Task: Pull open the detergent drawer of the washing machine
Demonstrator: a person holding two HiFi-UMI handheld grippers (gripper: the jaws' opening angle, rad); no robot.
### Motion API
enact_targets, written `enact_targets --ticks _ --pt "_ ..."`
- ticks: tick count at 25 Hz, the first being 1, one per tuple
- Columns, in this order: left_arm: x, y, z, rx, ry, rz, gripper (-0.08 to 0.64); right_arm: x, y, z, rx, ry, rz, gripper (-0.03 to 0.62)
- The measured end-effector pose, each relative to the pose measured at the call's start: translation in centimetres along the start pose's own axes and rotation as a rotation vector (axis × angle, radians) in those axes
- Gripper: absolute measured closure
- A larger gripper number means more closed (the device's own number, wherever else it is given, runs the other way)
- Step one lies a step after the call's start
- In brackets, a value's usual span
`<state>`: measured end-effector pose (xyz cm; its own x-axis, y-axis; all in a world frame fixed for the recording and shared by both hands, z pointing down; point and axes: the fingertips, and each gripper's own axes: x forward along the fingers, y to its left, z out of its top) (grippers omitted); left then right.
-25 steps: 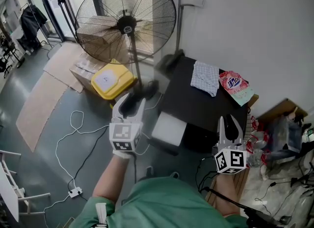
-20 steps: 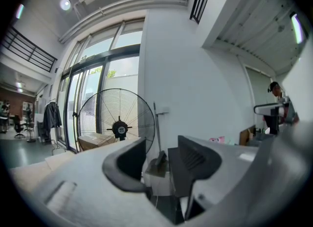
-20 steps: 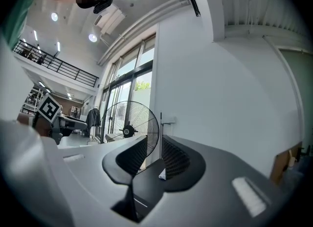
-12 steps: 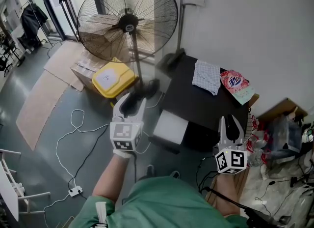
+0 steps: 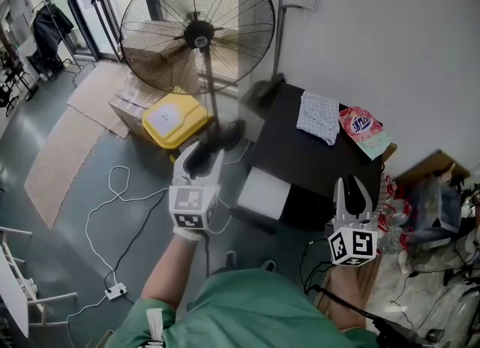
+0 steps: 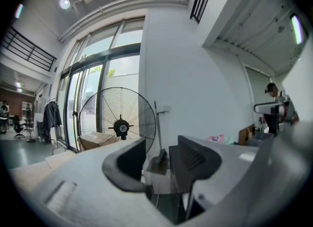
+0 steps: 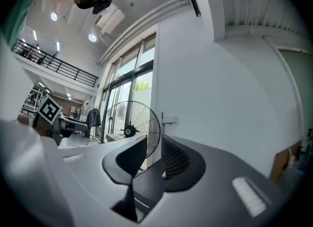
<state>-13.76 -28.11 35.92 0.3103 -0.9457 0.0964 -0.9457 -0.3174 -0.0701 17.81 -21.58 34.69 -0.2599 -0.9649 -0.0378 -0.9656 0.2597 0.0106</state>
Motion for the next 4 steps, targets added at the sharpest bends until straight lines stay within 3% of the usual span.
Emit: enact_targets --ticks 4 --pt "0.14 0.23 0.08 0.0 0.0 0.002 0.354 0.28 0.2 0.07 0.001 0.0 0.003 0.498"
